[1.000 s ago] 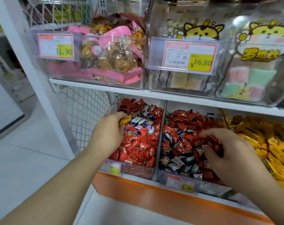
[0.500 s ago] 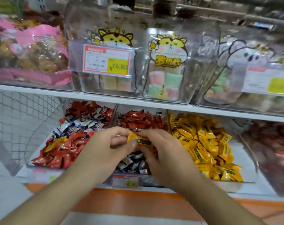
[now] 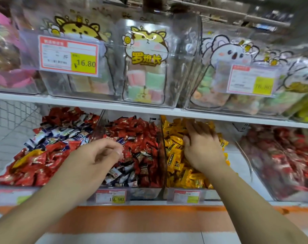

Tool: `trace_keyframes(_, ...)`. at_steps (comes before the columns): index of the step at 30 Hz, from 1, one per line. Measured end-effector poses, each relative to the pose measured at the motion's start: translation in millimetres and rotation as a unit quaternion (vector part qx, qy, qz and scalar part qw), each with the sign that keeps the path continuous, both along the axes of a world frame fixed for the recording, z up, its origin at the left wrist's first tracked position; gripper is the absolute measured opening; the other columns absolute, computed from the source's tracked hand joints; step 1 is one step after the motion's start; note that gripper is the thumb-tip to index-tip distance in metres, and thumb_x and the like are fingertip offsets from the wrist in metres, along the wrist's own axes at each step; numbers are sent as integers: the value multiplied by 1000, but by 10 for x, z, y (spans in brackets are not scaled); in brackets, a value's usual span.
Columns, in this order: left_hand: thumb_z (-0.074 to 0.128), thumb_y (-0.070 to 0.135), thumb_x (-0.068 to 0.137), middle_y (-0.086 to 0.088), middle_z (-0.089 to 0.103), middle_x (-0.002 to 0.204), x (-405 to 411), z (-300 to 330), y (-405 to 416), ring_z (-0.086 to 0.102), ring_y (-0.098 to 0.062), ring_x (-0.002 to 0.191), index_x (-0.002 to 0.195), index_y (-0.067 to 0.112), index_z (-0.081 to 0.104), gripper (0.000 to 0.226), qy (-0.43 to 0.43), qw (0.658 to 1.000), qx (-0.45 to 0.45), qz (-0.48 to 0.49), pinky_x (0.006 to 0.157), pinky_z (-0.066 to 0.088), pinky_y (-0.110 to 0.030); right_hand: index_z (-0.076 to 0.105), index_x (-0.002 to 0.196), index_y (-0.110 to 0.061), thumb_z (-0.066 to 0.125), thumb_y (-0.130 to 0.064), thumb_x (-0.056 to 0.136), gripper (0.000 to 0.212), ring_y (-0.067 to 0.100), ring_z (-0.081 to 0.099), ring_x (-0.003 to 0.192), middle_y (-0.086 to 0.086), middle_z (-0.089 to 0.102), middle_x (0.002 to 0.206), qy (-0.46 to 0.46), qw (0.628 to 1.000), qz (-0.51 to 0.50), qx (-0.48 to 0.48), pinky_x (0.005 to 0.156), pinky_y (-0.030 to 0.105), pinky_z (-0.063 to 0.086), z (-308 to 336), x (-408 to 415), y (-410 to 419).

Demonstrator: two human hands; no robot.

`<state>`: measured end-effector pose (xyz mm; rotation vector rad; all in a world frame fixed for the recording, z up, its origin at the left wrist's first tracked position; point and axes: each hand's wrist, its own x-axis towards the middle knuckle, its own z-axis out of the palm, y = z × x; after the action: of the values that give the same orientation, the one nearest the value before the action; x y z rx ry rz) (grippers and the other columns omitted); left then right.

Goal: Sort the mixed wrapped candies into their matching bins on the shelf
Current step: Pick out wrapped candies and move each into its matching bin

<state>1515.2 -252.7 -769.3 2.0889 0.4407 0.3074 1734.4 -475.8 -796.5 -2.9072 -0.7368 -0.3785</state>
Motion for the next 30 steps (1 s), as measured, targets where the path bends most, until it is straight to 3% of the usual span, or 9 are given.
trace_keyframes(3, 58, 48, 94, 19, 74, 102, -11, 5, 6, 69, -1, 98, 105, 53, 67, 15, -2, 1000, 5, 4, 96, 55, -39, 30, 159, -26, 28, -47, 99, 64, 29, 24, 153, 1, 38, 162, 25, 999, -16, -13, 122, 54, 20, -41, 20, 6)
trace_keyframes(8, 62, 44, 96, 23, 73, 99, -105, 35, 101, 67, 4, 97, 99, 48, 70, 9, -7, 999, 31, 27, 85, 51, -22, 30, 158, -22, 27, -53, 96, 70, 32, 22, 152, 7, 37, 162, 27, 1000, 9, 7, 123, 53, 20, 86, -213, 139)
trace_keyframes(11, 63, 41, 98, 28, 71, 98, -208, 73, 263, 65, 9, 96, 100, 47, 71, 10, -12, 996, 65, 53, 82, 49, -16, 21, 163, -26, 26, -51, 105, 63, 26, 10, 156, 4, 23, 168, 47, 996, 75, 31, 126, 46, 16, 186, -487, 341)
trace_keyframes(14, 64, 37, 99, 27, 71, 97, -328, 32, 612, 65, 6, 95, 100, 43, 72, 11, -20, 991, 79, 104, 83, 50, -20, 17, 164, -33, 28, -54, 106, 62, 11, -8, 157, -11, 6, 171, 85, 982, 161, 49, 128, 34, 2, 248, -845, 600)
trace_keyframes(17, 67, 26, 97, 19, 72, 90, -450, -68, 1051, 67, 0, 92, 101, 36, 71, 11, 0, 978, 134, 158, 84, 53, -27, 16, 163, -38, 24, -57, 104, 63, 6, -13, 156, -17, 1, 171, 93, 970, 223, 39, 124, 29, -4, 238, -1162, 831)
trace_keyframes(20, 66, 8, 94, 15, 71, 98, -560, -184, 1391, 68, -9, 98, 109, 32, 68, 28, 36, 968, 168, 183, 91, 53, -29, 19, 162, -39, 26, -55, 105, 59, -1, -20, 153, -21, -2, 169, 105, 961, 253, 43, 120, 23, -7, 193, -1339, 970)
trace_keyframes(25, 64, 8, 94, 1, 72, 123, -547, -434, 1601, 68, -20, 112, 131, 26, 66, 41, 103, 951, 238, 166, 99, 55, -35, 28, 160, -38, 24, -56, 104, 59, -7, -16, 151, -24, 7, 168, 125, 955, 264, 60, 122, 21, -1, 131, -1406, 1057)
trace_keyframes(30, 66, 10, 92, -2, 73, 117, -442, -482, 1635, 70, -24, 104, 124, 30, 70, 37, 104, 939, 264, 193, 90, 59, -42, 32, 158, -36, 26, -57, 103, 59, -8, -11, 152, -25, 14, 164, 134, 955, 259, 60, 123, 23, 4, 79, -1361, 1094)
